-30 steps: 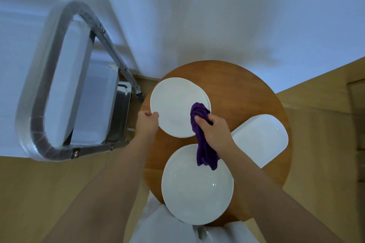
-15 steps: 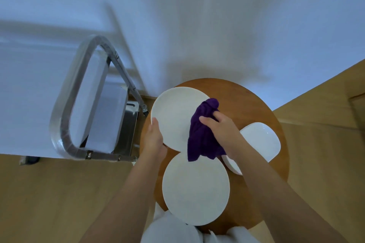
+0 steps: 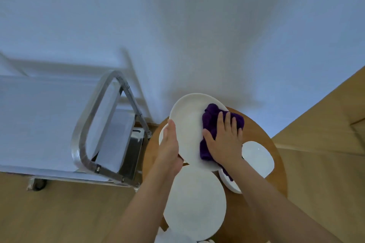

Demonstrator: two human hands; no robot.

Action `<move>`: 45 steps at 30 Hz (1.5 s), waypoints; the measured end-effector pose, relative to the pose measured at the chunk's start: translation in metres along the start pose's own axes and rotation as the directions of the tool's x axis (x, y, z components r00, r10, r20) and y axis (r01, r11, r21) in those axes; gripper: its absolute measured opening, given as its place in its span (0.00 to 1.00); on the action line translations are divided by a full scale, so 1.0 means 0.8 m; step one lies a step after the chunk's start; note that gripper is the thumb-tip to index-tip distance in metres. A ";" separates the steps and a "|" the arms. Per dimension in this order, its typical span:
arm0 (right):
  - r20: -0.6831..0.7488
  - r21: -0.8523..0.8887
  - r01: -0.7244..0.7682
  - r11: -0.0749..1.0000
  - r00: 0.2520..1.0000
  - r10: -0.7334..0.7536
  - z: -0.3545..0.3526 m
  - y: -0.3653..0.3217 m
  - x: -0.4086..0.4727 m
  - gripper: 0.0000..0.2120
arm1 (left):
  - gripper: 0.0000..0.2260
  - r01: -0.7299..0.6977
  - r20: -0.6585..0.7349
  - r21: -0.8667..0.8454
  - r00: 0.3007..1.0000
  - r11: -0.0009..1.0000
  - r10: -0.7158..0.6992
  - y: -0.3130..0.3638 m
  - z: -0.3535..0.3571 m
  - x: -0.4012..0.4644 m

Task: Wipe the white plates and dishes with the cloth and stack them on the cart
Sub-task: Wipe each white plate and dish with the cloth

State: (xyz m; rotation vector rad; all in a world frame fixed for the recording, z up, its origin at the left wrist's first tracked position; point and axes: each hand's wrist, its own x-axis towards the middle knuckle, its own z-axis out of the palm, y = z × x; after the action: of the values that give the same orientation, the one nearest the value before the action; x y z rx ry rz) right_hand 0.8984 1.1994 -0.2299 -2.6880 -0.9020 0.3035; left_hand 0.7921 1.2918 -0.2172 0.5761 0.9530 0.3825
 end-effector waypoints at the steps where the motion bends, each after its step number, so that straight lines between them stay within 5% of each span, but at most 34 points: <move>1: -0.027 0.002 -0.008 1.000 1.000 0.008 -0.005 0.000 0.004 0.32 | 0.32 -0.015 0.033 0.043 0.999 0.999 0.013 0.001 0.003 -0.006; 8: -0.167 0.134 0.130 0.983 0.980 -0.107 -0.029 -0.051 0.014 0.28 | 0.38 -0.084 0.164 0.210 0.985 0.974 0.049 0.007 0.016 -0.029; 12: -0.194 0.232 0.313 0.921 0.943 -0.271 -0.043 -0.078 0.004 0.28 | 0.27 -0.200 0.146 0.203 0.974 0.958 0.173 0.014 0.018 -0.036; 14: -0.171 0.209 0.414 0.886 0.907 -0.384 -0.037 -0.086 -0.010 0.27 | 0.23 -0.210 0.151 0.169 0.971 0.963 0.186 0.022 0.019 -0.038; 18: -0.056 0.464 0.463 0.755 0.866 -0.497 -0.030 -0.087 -0.033 0.24 | 0.26 -0.211 0.162 0.129 0.968 0.969 0.189 0.040 0.019 -0.044; 26: 0.031 0.167 0.647 0.744 0.751 -0.660 -0.054 -0.034 -0.040 0.22 | 0.29 -0.177 0.103 0.034 0.980 0.984 0.173 0.065 0.031 -0.052; 30: 0.004 0.014 0.636 0.772 0.772 -0.636 -0.068 0.008 -0.022 0.23 | 0.33 -0.219 0.216 0.085 0.956 0.972 0.197 0.076 0.026 -0.053; 35: -0.095 -0.129 0.488 0.863 0.860 -0.501 -0.068 0.027 0.004 0.25 | 0.25 -0.257 0.210 0.279 0.957 0.925 0.202 0.072 0.029 -0.061; 41: -0.380 0.051 0.343 0.938 0.875 -0.299 -0.073 -0.014 0.013 0.28 | 0.28 -0.340 0.278 0.380 0.929 0.860 0.244 0.074 0.047 -0.073; 45: -0.416 0.151 0.333 0.931 0.876 -0.245 -0.081 -0.050 0.018 0.30 | 0.28 -0.359 0.289 0.422 0.924 0.833 0.252 0.071 0.051 -0.073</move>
State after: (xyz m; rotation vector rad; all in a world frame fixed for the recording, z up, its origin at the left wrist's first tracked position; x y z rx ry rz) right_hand 0.9066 1.2254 -0.1572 -2.2494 -1.0540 -0.1890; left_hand 0.7926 1.2928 -0.1258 1.2051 0.7322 0.3655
